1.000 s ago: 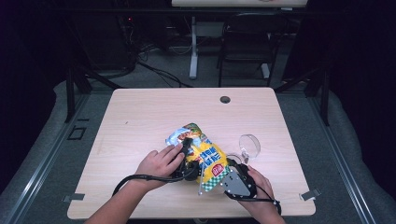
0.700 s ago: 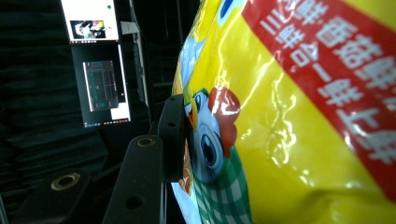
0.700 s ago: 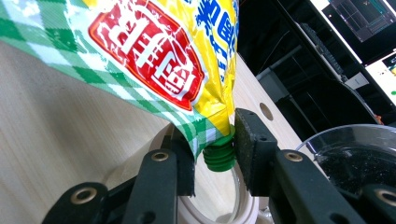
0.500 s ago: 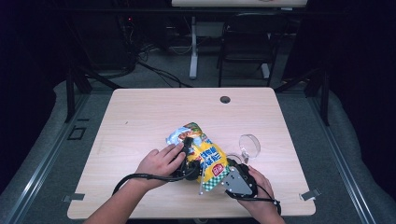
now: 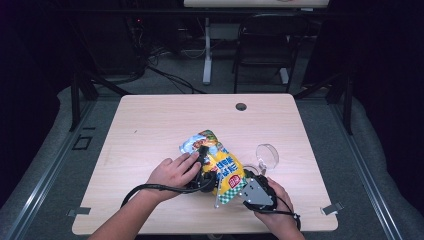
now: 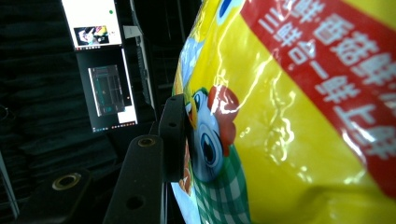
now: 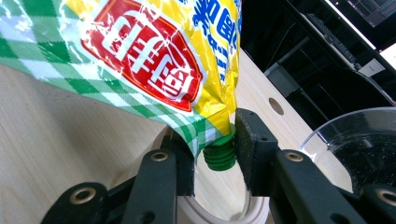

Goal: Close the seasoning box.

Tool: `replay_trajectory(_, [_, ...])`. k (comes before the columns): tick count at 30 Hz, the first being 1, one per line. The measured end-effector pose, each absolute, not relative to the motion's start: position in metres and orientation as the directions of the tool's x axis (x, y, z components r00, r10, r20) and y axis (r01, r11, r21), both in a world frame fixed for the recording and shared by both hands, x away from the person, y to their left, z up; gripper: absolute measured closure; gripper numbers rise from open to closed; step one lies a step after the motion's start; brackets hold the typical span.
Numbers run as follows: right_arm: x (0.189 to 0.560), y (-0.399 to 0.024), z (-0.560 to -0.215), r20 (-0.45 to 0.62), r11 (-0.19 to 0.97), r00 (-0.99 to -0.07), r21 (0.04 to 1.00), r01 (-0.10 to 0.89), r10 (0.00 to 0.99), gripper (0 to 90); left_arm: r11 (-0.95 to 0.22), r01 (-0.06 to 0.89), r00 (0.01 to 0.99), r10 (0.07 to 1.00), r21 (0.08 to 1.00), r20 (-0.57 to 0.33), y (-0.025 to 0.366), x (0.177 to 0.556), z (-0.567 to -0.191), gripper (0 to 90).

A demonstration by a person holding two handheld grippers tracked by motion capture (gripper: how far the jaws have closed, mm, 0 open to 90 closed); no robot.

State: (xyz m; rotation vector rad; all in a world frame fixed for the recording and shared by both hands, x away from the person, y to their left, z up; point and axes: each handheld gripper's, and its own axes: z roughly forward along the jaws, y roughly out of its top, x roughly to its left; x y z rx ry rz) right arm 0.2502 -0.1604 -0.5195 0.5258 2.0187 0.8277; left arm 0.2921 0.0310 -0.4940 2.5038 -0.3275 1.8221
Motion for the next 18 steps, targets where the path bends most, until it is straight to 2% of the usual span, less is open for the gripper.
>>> replay_trajectory(18, [0.2513, -0.1601, -0.5217, -0.557, 0.684, -0.533, 0.728, 0.055, 0.636, 69.5, -0.975, -0.189, 0.265, -0.168, -0.12, 0.949, 0.03, 0.2914, -0.4944, 66.3])
